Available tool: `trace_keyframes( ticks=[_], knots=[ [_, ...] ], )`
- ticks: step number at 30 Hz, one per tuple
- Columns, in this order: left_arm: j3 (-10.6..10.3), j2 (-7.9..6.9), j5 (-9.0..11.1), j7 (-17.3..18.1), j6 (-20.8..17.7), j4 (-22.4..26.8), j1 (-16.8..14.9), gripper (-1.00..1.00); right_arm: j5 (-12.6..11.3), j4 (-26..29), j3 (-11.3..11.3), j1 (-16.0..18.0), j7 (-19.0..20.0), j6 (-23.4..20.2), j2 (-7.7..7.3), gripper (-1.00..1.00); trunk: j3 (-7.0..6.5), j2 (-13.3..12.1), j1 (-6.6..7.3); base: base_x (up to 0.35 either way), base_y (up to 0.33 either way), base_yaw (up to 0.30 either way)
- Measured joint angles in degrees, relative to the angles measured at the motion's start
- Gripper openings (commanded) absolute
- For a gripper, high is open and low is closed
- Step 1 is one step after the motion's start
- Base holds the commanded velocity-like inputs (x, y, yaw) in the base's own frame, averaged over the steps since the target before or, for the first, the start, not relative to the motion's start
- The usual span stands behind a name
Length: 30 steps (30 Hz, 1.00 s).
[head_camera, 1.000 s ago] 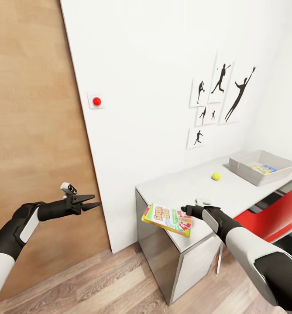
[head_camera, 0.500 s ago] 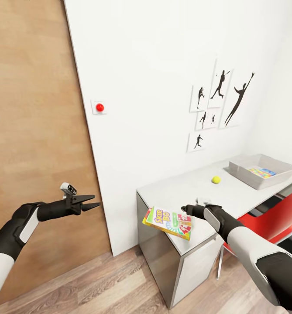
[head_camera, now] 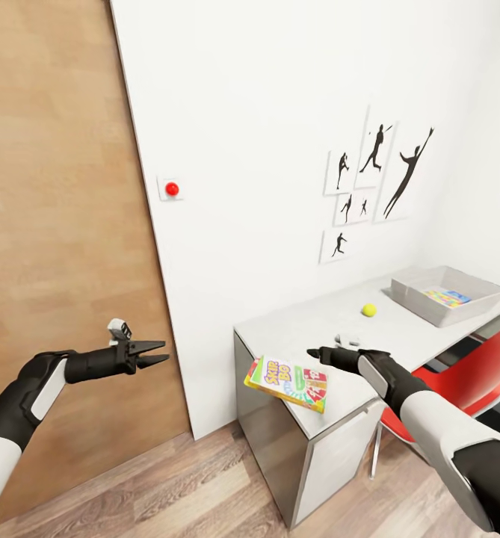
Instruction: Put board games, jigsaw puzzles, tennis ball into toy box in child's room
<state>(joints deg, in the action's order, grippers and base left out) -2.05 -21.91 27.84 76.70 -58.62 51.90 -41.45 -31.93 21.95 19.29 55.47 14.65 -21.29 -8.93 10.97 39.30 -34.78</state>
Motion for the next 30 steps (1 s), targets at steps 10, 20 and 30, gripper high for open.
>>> trace_keyframes(
  ticks=[10, 20, 30],
  knots=[
    [-0.08, -0.01, -0.44, -1.36, -0.06, -0.02, 0.47, 1.00, -5.06, 1.36, -0.03, -2.21, 19.02, -3.43, -6.65, 1.00, -1.80, -4.02, 2.20, 0.000, 0.000, 0.000],
    [-0.09, 0.02, -0.89, -1.41, 0.02, -0.01, 1.43, 1.00, -7.45, 23.97, -1.08, -17.55, 46.93, -6.38, -17.18, 1.00, -3.61, -8.04, 4.41, 0.000, 0.000, 0.000],
    [-0.09, -0.01, -0.95, -1.45, 0.16, -0.01, 2.91, 1.00, -15.70, 33.69, -5.45, -30.25, 50.73, -7.79, -22.04, 1.00, -5.41, -12.07, 6.61, 0.000, 0.000, 0.000]
  ],
)
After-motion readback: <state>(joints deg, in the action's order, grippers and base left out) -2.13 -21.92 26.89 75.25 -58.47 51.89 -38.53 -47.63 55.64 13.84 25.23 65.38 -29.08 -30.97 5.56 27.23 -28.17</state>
